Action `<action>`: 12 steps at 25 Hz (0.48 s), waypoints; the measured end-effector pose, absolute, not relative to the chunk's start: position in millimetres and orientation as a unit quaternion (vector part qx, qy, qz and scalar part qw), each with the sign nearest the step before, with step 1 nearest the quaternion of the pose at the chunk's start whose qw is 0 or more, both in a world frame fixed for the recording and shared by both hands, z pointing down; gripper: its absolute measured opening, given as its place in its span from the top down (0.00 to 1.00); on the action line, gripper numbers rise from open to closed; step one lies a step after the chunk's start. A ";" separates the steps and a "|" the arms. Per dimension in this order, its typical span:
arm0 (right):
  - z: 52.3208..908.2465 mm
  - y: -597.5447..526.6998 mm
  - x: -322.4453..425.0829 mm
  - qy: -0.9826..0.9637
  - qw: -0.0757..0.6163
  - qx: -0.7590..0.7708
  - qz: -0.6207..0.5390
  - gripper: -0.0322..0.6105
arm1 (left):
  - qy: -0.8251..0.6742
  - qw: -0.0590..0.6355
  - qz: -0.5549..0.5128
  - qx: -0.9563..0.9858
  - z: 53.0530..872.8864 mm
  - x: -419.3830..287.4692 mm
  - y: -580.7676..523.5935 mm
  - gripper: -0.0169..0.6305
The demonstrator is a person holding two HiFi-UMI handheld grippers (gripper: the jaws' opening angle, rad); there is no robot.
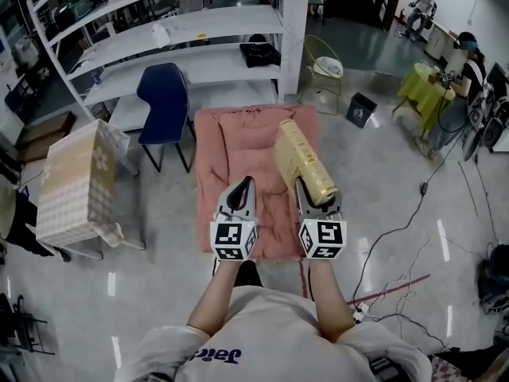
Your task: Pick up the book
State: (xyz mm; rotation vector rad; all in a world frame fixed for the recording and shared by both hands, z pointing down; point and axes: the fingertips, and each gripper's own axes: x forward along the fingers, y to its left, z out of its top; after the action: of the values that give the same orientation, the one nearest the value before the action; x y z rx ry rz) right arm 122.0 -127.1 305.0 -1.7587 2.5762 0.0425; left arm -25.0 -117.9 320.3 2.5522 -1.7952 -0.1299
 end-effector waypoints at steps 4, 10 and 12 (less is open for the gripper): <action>303.8 -123.8 112.5 0.829 0.009 -0.560 0.010 0.59 | -0.575 0.011 -0.044 0.817 318.9 -29.9 -113.3 0.95; 300.0 -115.2 109.4 0.831 0.008 -0.557 0.011 0.59 | -0.572 0.017 -0.047 0.819 315.5 -29.7 -107.4 0.95; 297.7 -114.6 110.9 0.829 0.008 -0.558 0.011 0.59 | -0.570 0.021 -0.051 0.820 314.8 -28.8 -106.6 0.95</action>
State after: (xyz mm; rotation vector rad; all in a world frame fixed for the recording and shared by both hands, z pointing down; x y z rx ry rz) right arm 110.9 -114.6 297.7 -1.7457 2.5926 0.0342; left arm -28.8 -106.6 314.8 2.5412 -1.7670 -0.1577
